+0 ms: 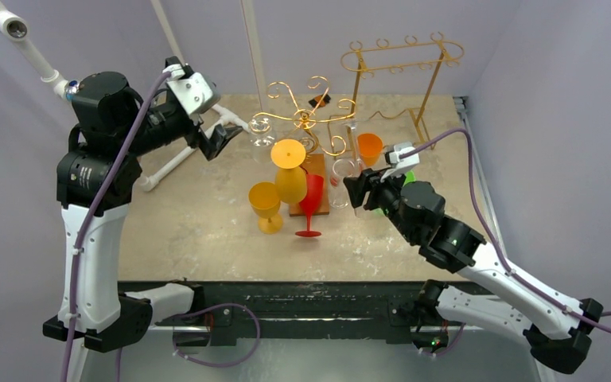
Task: Place the wine glass upside down on the wine glass rack
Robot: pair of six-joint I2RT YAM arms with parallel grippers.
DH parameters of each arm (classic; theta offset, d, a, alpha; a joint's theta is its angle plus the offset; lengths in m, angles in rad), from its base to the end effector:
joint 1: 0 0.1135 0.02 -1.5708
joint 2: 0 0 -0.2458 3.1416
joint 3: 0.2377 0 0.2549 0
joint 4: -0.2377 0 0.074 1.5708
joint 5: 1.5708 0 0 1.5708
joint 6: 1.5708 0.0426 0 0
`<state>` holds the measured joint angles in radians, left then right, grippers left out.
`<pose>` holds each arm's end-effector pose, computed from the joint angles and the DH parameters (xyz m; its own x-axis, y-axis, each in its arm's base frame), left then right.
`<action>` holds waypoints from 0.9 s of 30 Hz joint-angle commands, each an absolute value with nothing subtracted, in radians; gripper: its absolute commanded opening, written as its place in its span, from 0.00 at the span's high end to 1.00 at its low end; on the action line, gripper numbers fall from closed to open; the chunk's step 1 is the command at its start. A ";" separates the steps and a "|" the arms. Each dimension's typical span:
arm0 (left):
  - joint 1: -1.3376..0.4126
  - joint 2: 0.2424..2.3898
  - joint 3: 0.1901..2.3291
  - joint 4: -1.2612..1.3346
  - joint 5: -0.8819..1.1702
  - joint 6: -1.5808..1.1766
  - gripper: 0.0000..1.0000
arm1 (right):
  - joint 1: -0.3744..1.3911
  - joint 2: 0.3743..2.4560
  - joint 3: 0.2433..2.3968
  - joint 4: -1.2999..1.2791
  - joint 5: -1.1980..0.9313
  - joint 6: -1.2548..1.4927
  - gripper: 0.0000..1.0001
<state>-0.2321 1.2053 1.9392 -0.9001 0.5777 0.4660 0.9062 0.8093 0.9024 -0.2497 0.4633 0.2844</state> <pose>0.1738 -0.0650 0.5354 0.1783 0.3446 -0.9217 0.7127 0.6005 0.3624 0.1397 0.1474 0.3567 -0.2135 0.1345 -0.9676 -0.3876 0.8975 0.2103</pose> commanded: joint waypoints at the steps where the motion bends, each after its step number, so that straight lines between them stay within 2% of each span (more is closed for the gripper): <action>1: -0.232 1.189 1.931 -0.907 0.541 0.413 0.00 | 0.878 0.801 0.876 -0.091 0.493 0.270 1.00; 9: -0.232 1.182 1.867 -0.902 0.533 0.397 0.00 | 0.819 0.793 0.812 0.009 0.435 0.252 1.00; 18: -0.232 1.224 1.944 -0.974 0.514 0.386 0.00 | 0.808 0.795 0.746 0.070 0.412 0.262 1.00; 27: -0.232 1.227 1.933 -0.983 0.501 0.399 0.00 | 0.789 0.807 0.734 0.108 0.407 0.241 1.00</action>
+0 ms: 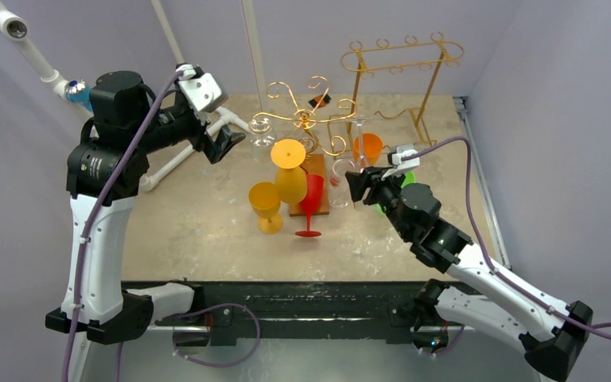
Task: Place the wine glass upside down on the wine glass rack
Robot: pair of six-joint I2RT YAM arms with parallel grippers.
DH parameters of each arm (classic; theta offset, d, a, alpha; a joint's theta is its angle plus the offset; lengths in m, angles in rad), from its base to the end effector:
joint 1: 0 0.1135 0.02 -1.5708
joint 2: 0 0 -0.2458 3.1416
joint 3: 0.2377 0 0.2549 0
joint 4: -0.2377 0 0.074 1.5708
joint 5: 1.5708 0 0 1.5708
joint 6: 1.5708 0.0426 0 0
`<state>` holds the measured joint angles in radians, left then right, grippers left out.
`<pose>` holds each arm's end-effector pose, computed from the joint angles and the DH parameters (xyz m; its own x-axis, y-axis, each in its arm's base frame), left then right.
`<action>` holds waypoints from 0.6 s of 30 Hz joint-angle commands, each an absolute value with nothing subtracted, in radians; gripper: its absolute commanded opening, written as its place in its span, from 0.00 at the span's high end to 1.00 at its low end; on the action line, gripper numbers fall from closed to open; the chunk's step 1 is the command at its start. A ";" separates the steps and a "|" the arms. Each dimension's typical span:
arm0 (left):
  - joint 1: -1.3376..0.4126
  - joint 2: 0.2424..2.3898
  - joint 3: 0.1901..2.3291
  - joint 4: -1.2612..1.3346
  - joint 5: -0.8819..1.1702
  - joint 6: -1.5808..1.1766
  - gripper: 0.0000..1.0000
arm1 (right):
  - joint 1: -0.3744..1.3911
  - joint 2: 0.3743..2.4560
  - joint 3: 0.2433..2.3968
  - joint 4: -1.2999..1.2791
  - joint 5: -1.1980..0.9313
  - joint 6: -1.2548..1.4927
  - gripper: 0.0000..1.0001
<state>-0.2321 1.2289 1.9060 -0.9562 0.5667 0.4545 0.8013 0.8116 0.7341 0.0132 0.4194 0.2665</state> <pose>0.1882 -0.0680 0.5168 0.0648 0.3653 -0.9286 0.7433 0.6032 0.2891 0.1621 0.1424 0.3252 -0.1414 0.1997 -0.9696 -0.3483 0.9068 0.2376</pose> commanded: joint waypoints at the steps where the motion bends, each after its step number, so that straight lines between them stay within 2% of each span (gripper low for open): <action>1: -0.232 1.226 1.930 -0.980 0.499 0.401 0.00 | 0.787 0.809 0.733 0.111 0.407 0.237 1.00; 18: -0.232 1.237 1.909 -0.973 0.488 0.423 0.01 | 0.778 0.917 0.696 0.225 0.313 0.270 1.00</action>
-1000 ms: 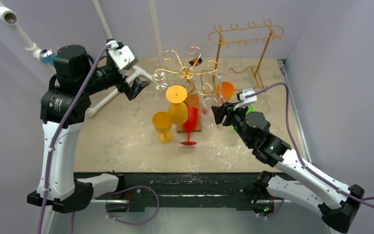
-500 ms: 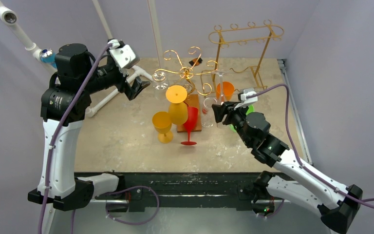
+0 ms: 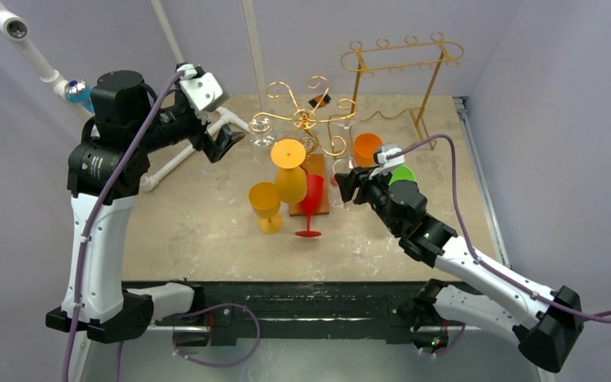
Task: Place the wine glass upside down on the wine glass rack
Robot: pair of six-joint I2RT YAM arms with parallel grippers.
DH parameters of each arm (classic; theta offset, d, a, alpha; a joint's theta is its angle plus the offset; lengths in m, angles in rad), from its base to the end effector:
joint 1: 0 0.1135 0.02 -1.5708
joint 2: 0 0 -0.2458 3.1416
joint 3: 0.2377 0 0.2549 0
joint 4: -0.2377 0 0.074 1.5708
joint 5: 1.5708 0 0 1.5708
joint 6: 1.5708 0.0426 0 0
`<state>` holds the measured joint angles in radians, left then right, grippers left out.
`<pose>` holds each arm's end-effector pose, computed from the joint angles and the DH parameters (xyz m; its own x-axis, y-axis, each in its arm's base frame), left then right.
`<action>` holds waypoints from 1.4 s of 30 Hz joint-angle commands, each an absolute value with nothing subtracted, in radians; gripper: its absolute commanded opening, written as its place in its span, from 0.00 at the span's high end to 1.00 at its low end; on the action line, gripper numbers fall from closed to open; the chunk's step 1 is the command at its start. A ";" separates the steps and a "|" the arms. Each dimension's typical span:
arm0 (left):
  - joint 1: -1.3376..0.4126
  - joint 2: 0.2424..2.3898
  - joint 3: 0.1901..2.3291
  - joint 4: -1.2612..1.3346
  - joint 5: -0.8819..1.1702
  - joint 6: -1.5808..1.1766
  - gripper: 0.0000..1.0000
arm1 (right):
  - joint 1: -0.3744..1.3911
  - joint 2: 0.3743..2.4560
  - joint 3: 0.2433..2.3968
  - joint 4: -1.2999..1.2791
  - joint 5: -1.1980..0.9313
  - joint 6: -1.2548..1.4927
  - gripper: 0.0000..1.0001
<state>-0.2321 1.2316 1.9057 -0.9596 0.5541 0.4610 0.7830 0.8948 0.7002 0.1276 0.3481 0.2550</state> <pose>0.1895 -0.0678 0.5158 0.0601 0.3745 -0.9253 0.7372 0.6083 0.2941 0.1766 0.1552 0.3086 -0.1523 0.1829 -0.9713 -0.3962 0.8890 0.2296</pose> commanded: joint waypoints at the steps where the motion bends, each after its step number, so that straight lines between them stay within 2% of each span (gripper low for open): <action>1: -0.232 1.236 1.908 -0.971 0.489 0.422 0.01 | 0.779 0.926 0.699 0.230 0.311 0.269 1.00; 15: -0.232 1.231 1.873 -0.952 0.486 0.437 0.02 | 0.778 1.005 0.690 0.327 0.279 0.226 1.00; 22: -0.232 1.234 1.858 -0.946 0.479 0.452 0.02 | 0.776 1.038 0.697 0.338 0.289 0.228 1.00; 30: -0.232 1.233 1.747 -0.894 0.482 0.475 0.05 | 0.762 1.061 0.705 0.335 0.283 0.244 1.00; 42: -0.232 1.269 1.736 -0.860 0.459 0.475 0.06 | 0.762 1.099 0.710 0.357 0.258 0.228 1.00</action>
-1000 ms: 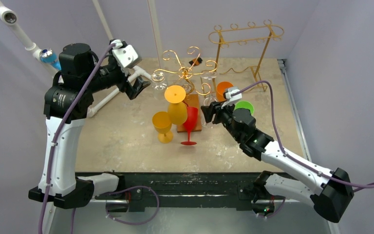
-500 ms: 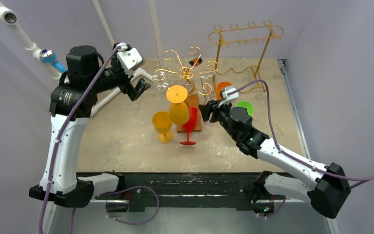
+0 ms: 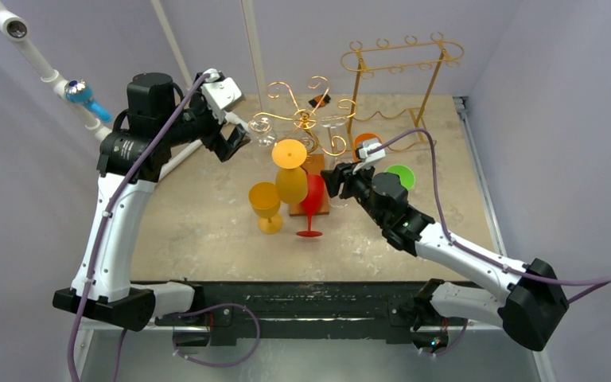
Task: Place the wine glass upside down on the wine glass rack
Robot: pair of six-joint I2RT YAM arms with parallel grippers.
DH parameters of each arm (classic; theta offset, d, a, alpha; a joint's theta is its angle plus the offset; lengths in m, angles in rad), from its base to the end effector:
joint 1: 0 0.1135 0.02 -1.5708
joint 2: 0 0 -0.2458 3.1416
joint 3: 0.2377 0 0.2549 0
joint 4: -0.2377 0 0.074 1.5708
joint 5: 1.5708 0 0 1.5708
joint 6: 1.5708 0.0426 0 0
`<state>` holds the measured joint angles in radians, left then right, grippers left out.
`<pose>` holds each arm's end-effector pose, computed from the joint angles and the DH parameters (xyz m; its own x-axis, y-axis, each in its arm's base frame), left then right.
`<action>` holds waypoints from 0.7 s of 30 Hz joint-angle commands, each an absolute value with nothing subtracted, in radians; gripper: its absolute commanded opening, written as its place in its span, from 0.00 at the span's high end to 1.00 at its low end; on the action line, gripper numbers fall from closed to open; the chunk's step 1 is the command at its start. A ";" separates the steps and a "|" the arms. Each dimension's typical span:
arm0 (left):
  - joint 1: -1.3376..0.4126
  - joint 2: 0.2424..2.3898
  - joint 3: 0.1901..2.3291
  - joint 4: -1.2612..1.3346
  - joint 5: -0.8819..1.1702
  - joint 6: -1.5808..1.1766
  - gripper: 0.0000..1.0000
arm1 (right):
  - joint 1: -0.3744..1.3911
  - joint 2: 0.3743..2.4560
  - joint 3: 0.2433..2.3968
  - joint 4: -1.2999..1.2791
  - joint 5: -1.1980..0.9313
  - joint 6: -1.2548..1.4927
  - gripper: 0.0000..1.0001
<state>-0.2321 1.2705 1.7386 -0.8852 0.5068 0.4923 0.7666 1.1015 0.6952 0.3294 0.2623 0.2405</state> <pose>0.2317 -0.0760 0.4686 -0.0482 0.4360 -0.8986 0.7442 0.6158 0.2589 0.2057 0.1828 0.2811 -0.1690 0.1567 -0.9731 -0.4566 0.8625 0.2181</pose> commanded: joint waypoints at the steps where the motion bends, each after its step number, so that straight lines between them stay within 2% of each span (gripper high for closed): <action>1: -0.232 1.267 1.735 -0.859 0.459 0.474 0.06 | 0.762 1.094 0.704 0.363 0.258 0.229 1.00; 21: -0.232 1.262 1.755 -0.877 0.444 0.483 0.06 | 0.765 1.085 0.672 0.417 0.185 0.188 1.00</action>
